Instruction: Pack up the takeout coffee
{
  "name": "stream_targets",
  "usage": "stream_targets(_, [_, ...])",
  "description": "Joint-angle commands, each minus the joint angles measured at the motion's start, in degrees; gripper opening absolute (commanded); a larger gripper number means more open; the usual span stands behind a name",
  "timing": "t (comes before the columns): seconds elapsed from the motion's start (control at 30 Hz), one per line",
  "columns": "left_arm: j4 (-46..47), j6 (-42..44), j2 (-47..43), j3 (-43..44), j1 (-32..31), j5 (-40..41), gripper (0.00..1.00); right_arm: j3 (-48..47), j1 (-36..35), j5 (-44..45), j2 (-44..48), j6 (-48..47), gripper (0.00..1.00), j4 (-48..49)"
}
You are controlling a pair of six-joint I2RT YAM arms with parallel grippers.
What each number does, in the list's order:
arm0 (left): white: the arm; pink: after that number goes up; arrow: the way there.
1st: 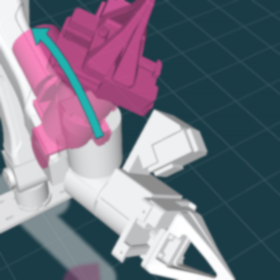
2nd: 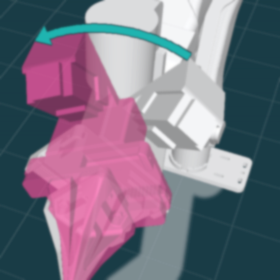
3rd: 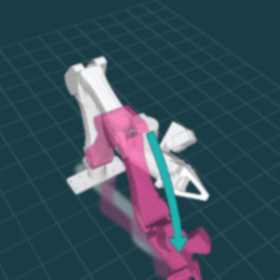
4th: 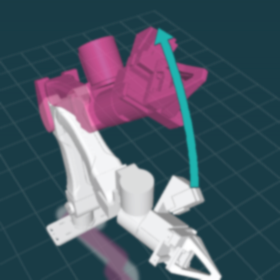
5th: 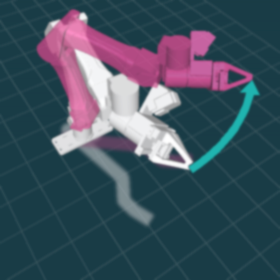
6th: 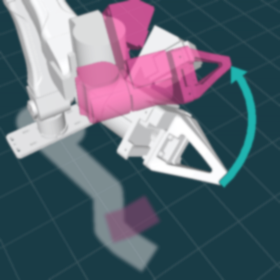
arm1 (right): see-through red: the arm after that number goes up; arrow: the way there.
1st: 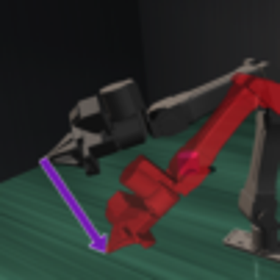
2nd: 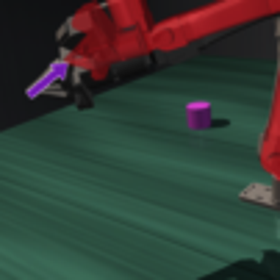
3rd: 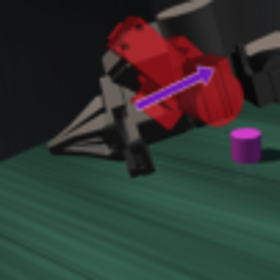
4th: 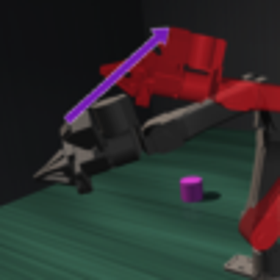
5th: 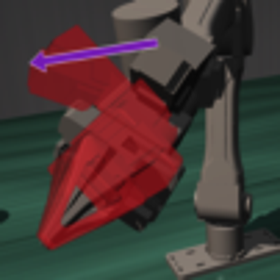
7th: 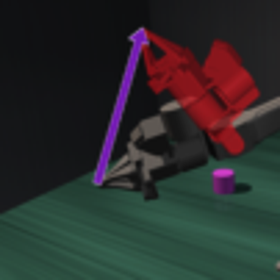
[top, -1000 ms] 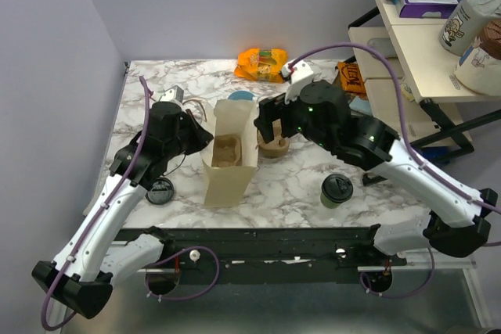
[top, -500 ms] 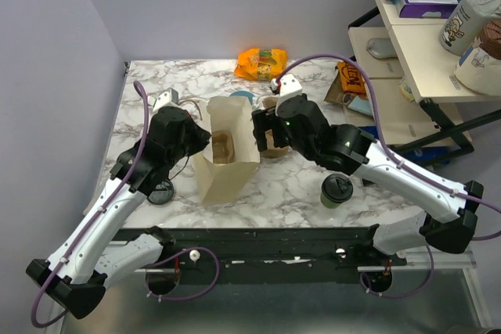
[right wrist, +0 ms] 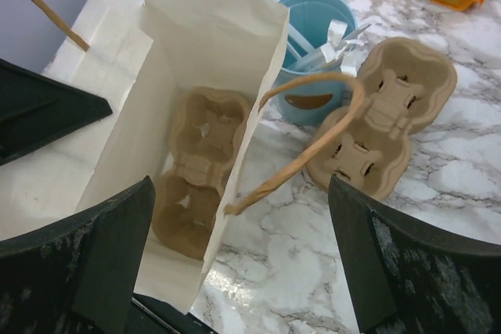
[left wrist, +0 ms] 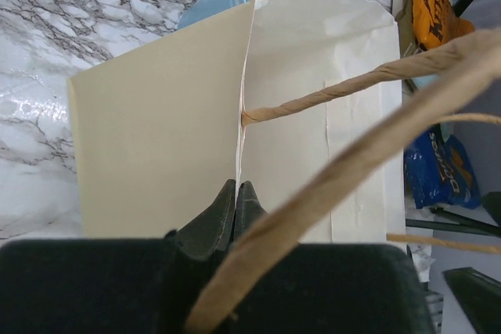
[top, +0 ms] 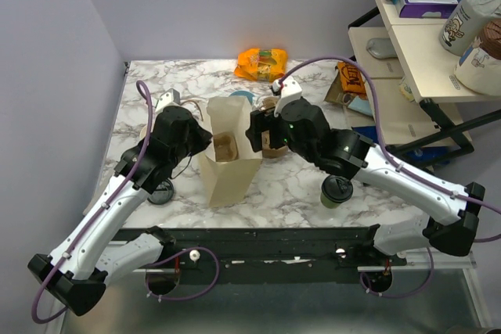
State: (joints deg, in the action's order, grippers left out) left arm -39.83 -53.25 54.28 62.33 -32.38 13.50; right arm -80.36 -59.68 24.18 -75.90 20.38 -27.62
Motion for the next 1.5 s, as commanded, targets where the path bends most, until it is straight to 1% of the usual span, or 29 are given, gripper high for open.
stream_targets(0.0, [1.4, -1.4, -0.8, -0.9, -0.5, 1.8, 0.00, -1.8, -0.5, -2.9, -4.7, 1.9, 1.00, 1.4])
stream_targets(0.07, [1.6, -1.6, -0.8, -0.9, -0.5, 1.4, 0.00, -3.1, -0.4, -3.3, -7.6, 1.9, 0.99, 0.7])
stream_targets(0.13, [1.4, -1.6, -0.8, -1.0, -0.6, 1.4, 0.00, -4.0, -0.4, -2.9, -9.2, 1.9, 0.90, -0.2])
stream_targets(0.17, [1.3, -1.7, -0.9, -0.9, -0.6, 1.4, 0.00, -4.5, -0.4, -2.7, -9.7, 1.6, 0.85, -1.0])
stream_targets(0.2, [1.3, -1.6, -1.0, -1.0, -0.6, 1.4, 0.00, -4.5, -0.5, -2.6, -10.2, 1.2, 0.68, -1.3])
stream_targets(0.23, [1.1, -1.6, -1.4, -1.1, -0.7, 1.4, 0.00, -4.4, -0.5, -2.1, -10.3, 1.1, 0.57, -1.5])
stream_targets(0.27, [1.0, -1.7, -1.7, -1.2, -0.7, 1.4, 0.00, -4.2, -0.5, -1.0, -10.3, 0.8, 0.49, -1.9])
stream_targets(0.3, [1.0, -1.5, -2.0, -1.3, -0.8, 1.4, 0.00, -3.8, -0.4, -0.5, -10.1, 0.1, 0.37, -2.1])
stream_targets(0.37, [1.1, -1.2, -3.1, -1.9, -0.7, 1.2, 0.04, -4.0, -0.4, 0.6, -9.8, -1.5, 0.28, -3.1])
stream_targets(0.4, [1.2, -1.0, -3.6, -2.3, -0.7, 0.8, 0.10, -4.1, -0.4, 0.8, -9.5, -4.0, 0.19, -3.2])
stream_targets(0.47, [1.8, 0.3, -5.1, -3.3, -0.7, -0.7, 0.20, -4.8, -0.5, 1.3, -8.3, -7.3, 0.12, -3.2])
stream_targets(0.5, [1.9, 0.4, -5.8, -3.6, -0.8, -1.5, 0.42, -4.9, -0.5, 1.2, -7.9, -10.9, 0.02, -3.1])
stream_targets(0.53, [2.6, 0.9, -7.5, -4.8, -0.8, -2.5, 0.50, -5.1, -0.5, 1.2, -6.8, -12.5, 0.01, -3.1])
stream_targets(0.57, [3.4, 1.8, -8.5, -5.5, -0.8, -5.2, 0.57, -5.1, -0.4, 0.3, -6.4, -14.0, 0.01, -3.1])
stream_targets(0.6, [4.1, 2.3, -9.6, -6.3, -0.7, -6.1, 0.71, -5.0, -0.5, -0.6, -5.8, -17.4, 0.01, -3.0])
stream_targets(0.67, [5.2, 4.1, -12.9, -7.9, -0.8, -8.6, 0.83, -4.6, -0.4, -4.4, -4.4, -19.8, 0.01, -3.0])
stream_targets(0.7, [5.3, 4.8, -13.8, -8.0, -0.7, -9.7, 0.98, -4.5, -0.5, -5.9, -3.8, -23.6, 0.01, -3.1])
stream_targets(0.77, [4.6, 6.2, -16.5, -7.4, -0.7, -11.3, 0.99, -4.5, -0.4, -9.1, -2.5, -24.9, 0.01, -3.2])
stream_targets(0.8, [4.2, 7.7, -17.4, -7.0, -0.8, -12.8, 0.99, -4.9, -0.5, -8.8, -2.1, -24.6, 0.01, -3.3])
stream_targets(0.87, [2.0, 8.2, -19.6, -5.6, -0.7, -12.6, 0.99, -6.0, -0.5, -8.4, -1.5, -24.3, 0.01, -4.7])
stream_targets(0.97, [-1.3, 8.7, -21.5, -3.7, -0.8, -10.3, 0.99, -7.4, -0.3, -9.4, -0.5, -20.9, 0.01, -6.1])
stream_targets(1.1, [-4.2, 9.0, -22.9, -1.5, -0.7, -7.6, 0.99, -8.4, 0.8, -16.3, 0.1, -13.5, 0.01, -8.3])
stream_targets(1.2, [-4.5, 9.6, -23.7, -0.5, -0.7, -6.7, 0.99, -8.8, 0.8, -16.0, 0.6, -12.0, 0.01, -9.6])
stream_targets(1.27, [-5.2, 10.3, -23.4, 0.6, -0.8, -5.9, 0.99, -8.3, 0.7, -16.5, 1.0, -14.2, 0.01, -9.5])
stream_targets(1.3, [-5.8, 10.7, -23.0, 1.1, -0.8, -5.7, 0.99, -7.9, 0.8, -18.5, 1.4, -16.2, 0.01, -9.1])
stream_targets(1.33, [-6.5, 11.0, -22.4, 2.4, -0.7, -5.3, 0.99, -7.5, 0.7, -20.0, 1.6, -22.9, 0.01, -8.9])
stream_targets(1.4, [-7.8, 12.6, -21.9, 3.5, -0.7, -5.8, 0.99, -4.9, 0.7, -22.7, 3.1, -30.5, 0.01, -7.6])
stream_targets(1.43, [-8.2, 13.0, -22.0, 4.4, -0.7, -5.9, 0.99, -3.4, 0.8, -22.4, 3.7, -37.1, 0.01, -6.8])
stream_targets(1.47, [-8.2, 13.8, -22.3, 4.6, -0.7, -6.5, 0.99, -1.9, 0.8, -21.9, 4.7, -39.6, 0.01, -4.9])
